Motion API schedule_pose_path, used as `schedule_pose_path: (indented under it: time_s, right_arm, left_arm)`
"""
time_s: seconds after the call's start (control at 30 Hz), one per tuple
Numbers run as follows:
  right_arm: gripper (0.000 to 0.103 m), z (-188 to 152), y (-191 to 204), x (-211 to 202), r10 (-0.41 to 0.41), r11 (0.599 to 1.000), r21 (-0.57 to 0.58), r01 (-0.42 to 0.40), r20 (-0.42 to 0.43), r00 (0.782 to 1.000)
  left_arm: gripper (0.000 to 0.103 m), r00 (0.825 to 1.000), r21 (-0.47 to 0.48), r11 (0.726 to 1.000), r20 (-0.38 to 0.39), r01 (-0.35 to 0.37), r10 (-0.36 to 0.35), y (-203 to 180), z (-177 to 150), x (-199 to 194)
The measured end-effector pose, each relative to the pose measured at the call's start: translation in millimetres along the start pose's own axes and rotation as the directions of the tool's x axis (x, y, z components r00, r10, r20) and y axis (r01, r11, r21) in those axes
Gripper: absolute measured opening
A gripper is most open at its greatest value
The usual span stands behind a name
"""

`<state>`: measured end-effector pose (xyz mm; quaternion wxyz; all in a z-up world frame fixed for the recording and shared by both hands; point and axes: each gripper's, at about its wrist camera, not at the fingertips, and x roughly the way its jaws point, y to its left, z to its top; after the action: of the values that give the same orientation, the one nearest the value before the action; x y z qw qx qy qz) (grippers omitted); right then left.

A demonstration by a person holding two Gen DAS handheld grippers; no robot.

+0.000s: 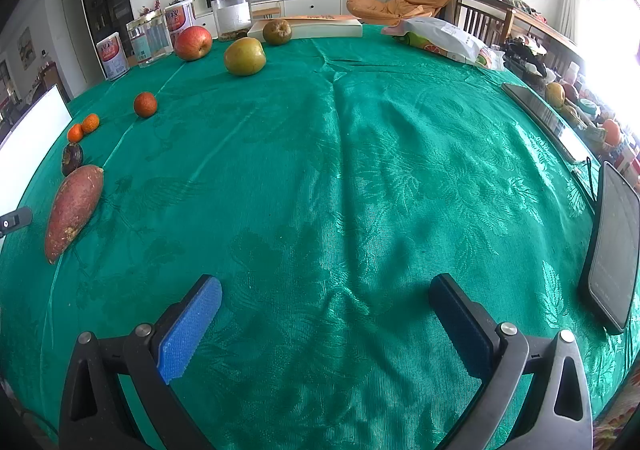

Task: Organize fruits
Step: 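Grasp the dark round fruit with the left gripper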

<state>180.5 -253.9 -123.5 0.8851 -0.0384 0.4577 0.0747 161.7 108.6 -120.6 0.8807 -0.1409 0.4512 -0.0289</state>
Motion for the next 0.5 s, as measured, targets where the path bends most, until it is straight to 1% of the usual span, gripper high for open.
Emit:
schedule_pose_path:
  time_s: [0.1, 0.17, 0.23, 0.3, 0.33, 0.37, 0.4, 0.5]
  right_arm:
    - [0.103, 0, 0, 0, 0.0, 1.0, 0.0, 0.0, 0.0, 1.0]
    - [0.103, 0, 0, 0, 0.002, 1.0, 0.001, -0.002, 0.001, 1.0]
    - [0.103, 0, 0, 0, 0.002, 1.0, 0.001, -0.002, 0.001, 1.0]
    - [0.103, 0, 0, 0, 0.002, 1.0, 0.001, -0.002, 0.001, 1.0]
    - [0.103, 0, 0, 0, 0.002, 1.0, 0.001, -0.002, 0.001, 1.0]
    - [0.103, 0, 0, 0, 0.002, 1.0, 0.001, -0.002, 0.001, 1.0]
    - [0.103, 0, 0, 0, 0.002, 1.0, 0.001, -0.002, 0.001, 1.0]
    - [0.103, 0, 0, 0, 0.001, 1.0, 0.001, -0.001, 0.001, 1.0]
  left_arm:
    - [0.101, 1.0, 0.042, 0.999, 0.001, -0.017, 0.017, -16, 18, 12]
    - [0.1, 0.999, 0.074, 0.996, 0.003, -0.046, 0.046, -26, 30, 25]
    - [0.094, 0.997, 0.086, 0.994, 0.011, -0.071, 0.071, -29, 40, 36]
    - [0.076, 0.996, 0.097, 0.991, 0.005, -0.092, 0.092, -31, 48, 46]
    - [0.072, 0.995, 0.102, 0.99, 0.002, -0.101, 0.101, -31, 51, 50]
    - [0.062, 0.994, 0.108, 0.988, 0.005, -0.107, 0.107, -31, 51, 52]
    - [0.042, 0.993, 0.118, 0.986, 0.01, -0.115, 0.115, -31, 51, 53]
    - [0.043, 0.991, 0.133, 0.982, 0.038, -0.135, 0.131, -27, 46, 46]
